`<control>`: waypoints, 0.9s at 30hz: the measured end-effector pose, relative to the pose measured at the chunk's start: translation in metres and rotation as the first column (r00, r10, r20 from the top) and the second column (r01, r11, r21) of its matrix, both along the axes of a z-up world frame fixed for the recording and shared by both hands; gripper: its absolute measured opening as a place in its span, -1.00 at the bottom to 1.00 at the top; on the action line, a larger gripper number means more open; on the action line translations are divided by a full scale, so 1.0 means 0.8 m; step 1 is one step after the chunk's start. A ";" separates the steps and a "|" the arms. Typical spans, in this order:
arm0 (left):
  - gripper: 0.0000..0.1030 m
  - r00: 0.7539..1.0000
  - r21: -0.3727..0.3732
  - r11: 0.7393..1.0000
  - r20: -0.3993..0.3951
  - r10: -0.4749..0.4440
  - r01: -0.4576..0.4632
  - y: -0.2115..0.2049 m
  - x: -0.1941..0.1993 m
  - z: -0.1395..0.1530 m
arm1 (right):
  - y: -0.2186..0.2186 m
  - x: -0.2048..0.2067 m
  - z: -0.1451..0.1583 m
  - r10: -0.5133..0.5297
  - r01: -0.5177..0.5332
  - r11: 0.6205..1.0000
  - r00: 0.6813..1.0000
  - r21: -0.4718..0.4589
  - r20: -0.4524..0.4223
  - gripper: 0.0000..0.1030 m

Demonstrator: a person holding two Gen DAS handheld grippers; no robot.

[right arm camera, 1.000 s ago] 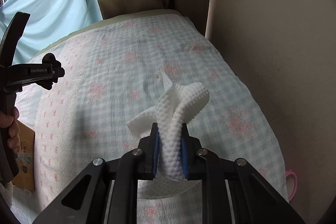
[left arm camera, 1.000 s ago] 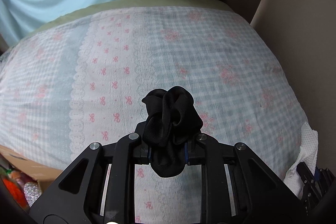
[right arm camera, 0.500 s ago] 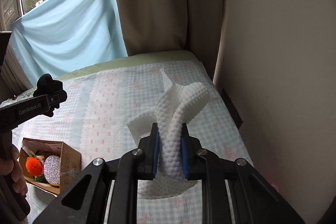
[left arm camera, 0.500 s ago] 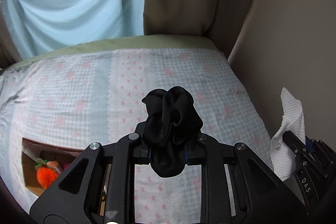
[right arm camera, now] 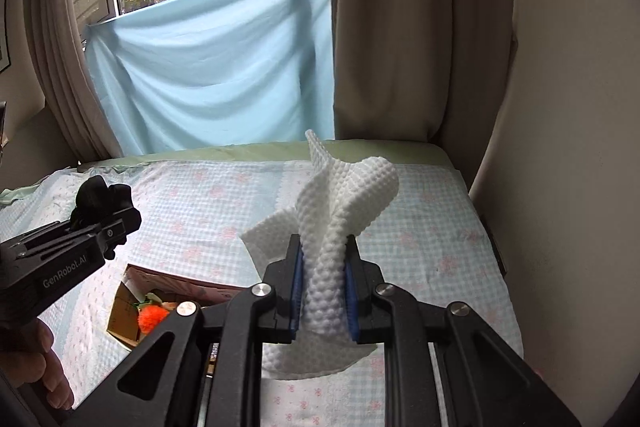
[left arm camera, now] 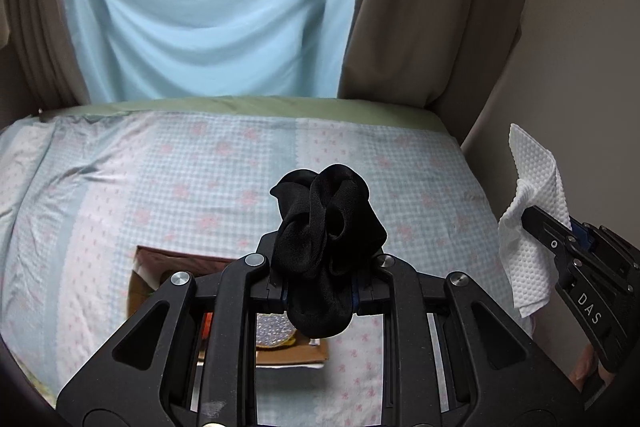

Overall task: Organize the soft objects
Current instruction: 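Carry the scrunchie and white cloth over the box with both grippers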

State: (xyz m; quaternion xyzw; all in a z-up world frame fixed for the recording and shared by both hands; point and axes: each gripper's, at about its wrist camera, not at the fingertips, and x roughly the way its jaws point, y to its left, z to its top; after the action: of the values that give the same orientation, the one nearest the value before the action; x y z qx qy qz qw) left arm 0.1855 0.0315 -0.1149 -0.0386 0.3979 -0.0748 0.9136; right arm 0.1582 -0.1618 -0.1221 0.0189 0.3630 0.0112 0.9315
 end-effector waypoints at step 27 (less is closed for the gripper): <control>-0.66 0.921 0.034 0.990 -0.372 -0.116 0.138 0.173 0.059 -0.229 | 0.245 0.078 -0.223 0.085 0.003 0.981 0.894 0.195 -0.440 -0.68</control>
State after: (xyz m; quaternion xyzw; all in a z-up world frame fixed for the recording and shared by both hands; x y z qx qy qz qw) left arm 0.2330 0.1703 -0.2982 0.0009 0.5663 -0.1134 0.8164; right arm 0.2208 0.0340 -0.3004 0.1021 0.5644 0.0609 0.8169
